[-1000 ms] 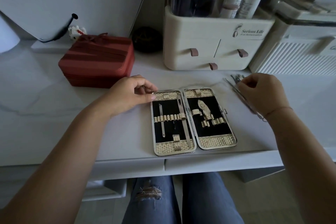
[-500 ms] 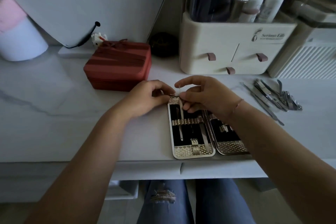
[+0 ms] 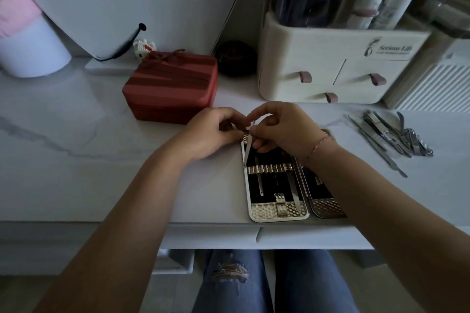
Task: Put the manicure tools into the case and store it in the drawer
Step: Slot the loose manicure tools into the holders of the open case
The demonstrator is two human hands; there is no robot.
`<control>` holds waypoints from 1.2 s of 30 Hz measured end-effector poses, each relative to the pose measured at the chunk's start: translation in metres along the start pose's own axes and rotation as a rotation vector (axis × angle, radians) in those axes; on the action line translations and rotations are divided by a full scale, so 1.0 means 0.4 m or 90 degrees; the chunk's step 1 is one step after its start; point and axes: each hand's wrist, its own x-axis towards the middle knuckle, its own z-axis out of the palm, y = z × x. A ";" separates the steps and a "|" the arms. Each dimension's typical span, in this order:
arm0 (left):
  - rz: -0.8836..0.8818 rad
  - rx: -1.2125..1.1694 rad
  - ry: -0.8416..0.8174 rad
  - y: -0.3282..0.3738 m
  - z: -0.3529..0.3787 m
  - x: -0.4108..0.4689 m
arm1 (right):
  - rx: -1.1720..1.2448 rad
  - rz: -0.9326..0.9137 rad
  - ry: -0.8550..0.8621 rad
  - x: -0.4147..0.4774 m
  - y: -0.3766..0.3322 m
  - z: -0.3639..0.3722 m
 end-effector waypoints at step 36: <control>0.000 0.003 0.066 0.004 0.008 -0.006 | -0.060 0.019 -0.003 0.039 0.018 -0.021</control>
